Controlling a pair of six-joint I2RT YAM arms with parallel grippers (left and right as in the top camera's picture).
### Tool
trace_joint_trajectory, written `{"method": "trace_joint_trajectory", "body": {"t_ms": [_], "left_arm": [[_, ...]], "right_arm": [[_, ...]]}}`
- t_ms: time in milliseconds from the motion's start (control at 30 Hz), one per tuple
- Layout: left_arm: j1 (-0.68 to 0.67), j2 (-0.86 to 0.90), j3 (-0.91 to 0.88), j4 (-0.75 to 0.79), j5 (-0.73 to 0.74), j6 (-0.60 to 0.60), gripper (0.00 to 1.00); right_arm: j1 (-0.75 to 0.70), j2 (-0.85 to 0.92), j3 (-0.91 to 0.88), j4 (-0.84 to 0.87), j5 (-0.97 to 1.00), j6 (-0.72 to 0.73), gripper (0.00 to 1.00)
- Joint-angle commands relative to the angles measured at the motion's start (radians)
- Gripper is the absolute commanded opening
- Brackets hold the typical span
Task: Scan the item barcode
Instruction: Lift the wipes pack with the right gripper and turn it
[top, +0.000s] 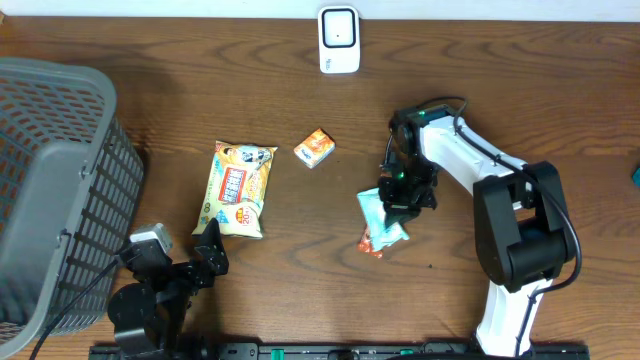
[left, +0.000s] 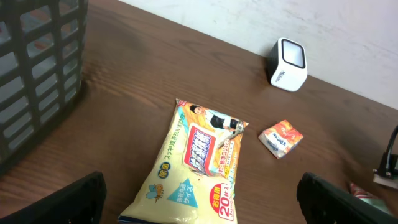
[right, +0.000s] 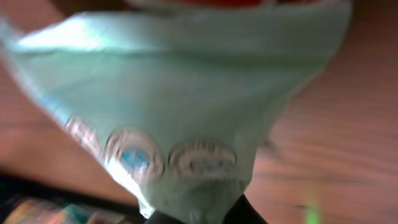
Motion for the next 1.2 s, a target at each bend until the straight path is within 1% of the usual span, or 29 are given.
{"method": "trace_joint_trajectory", "body": {"t_ms": [0,33,67,100,133,167,200,233,267,300,400,467,500,600,667,733,867,933,967,1000,1067,1167], "left_arm": [[0.002,-0.003,-0.002,0.003,0.012,-0.005,0.98],[0.002,-0.003,-0.002,0.003,0.012,-0.005,0.98],[0.002,-0.003,-0.002,0.003,0.012,-0.005,0.98],[0.002,-0.003,-0.002,0.003,0.012,-0.005,0.98],[0.002,-0.003,-0.002,0.003,0.012,-0.005,0.98],[0.002,-0.003,-0.002,0.003,0.012,-0.005,0.98],[0.002,-0.003,-0.002,0.003,0.012,-0.005,0.98],[0.002,-0.003,-0.002,0.003,0.012,-0.005,0.98],[0.002,-0.003,-0.002,0.003,0.012,-0.005,0.98],[0.002,-0.003,-0.002,0.003,0.012,-0.005,0.98],[0.002,-0.003,-0.002,0.003,0.012,-0.005,0.98],[0.002,-0.003,-0.002,0.003,0.012,-0.005,0.98],[0.002,-0.003,-0.002,0.003,0.012,-0.005,0.98],[0.002,-0.003,-0.002,0.003,0.012,-0.005,0.98],[0.002,-0.003,-0.002,0.003,0.012,-0.005,0.98],[0.002,-0.003,-0.002,0.003,0.012,-0.005,0.98],[0.002,-0.003,-0.002,0.003,0.012,-0.005,0.98],[0.002,-0.003,-0.002,0.003,0.012,-0.005,0.98],[0.002,-0.003,-0.002,0.003,0.012,-0.005,0.98],[0.002,-0.003,-0.002,0.003,0.012,-0.005,0.98],[0.002,-0.003,-0.002,0.003,0.012,-0.005,0.98],[0.002,-0.003,-0.002,0.003,0.012,-0.005,0.98]], "right_arm": [[-0.003,0.008,0.0,0.021,0.381,-0.003,0.01],[-0.003,0.008,0.0,0.02,0.433,0.014,0.02],[-0.005,0.008,0.0,0.019,0.464,0.035,0.07],[-0.006,0.008,0.0,0.022,0.481,0.048,0.15],[-0.007,0.008,0.001,0.028,0.485,0.048,0.17],[-0.007,0.008,0.013,0.037,0.507,0.048,0.29],[-0.007,0.008,0.024,0.037,0.511,0.047,0.49],[-0.007,0.008,0.043,0.03,0.514,0.042,0.67],[-0.006,0.008,0.058,0.022,0.515,0.039,0.77],[-0.006,0.006,0.089,0.004,0.518,0.039,0.99],[0.002,-0.022,0.189,-0.051,0.516,0.051,0.99],[0.013,-0.066,0.214,-0.067,0.509,0.051,0.99],[0.028,-0.125,0.214,-0.073,0.497,0.051,0.99],[0.062,-0.22,0.209,-0.084,0.495,0.072,0.99],[0.091,-0.271,0.193,-0.062,0.49,0.077,0.99],[0.142,-0.312,0.155,-0.021,0.499,0.074,0.99],[0.212,-0.304,0.045,0.053,0.534,0.071,0.99],[0.224,-0.294,-0.052,0.163,0.541,0.005,0.99],[0.223,-0.29,-0.103,0.219,0.546,-0.037,0.97],[0.223,-0.29,-0.15,0.248,0.583,-0.049,0.91],[0.224,-0.29,-0.192,0.257,0.646,-0.013,0.99],[0.235,-0.29,-0.199,0.257,0.729,0.014,0.99]]}}
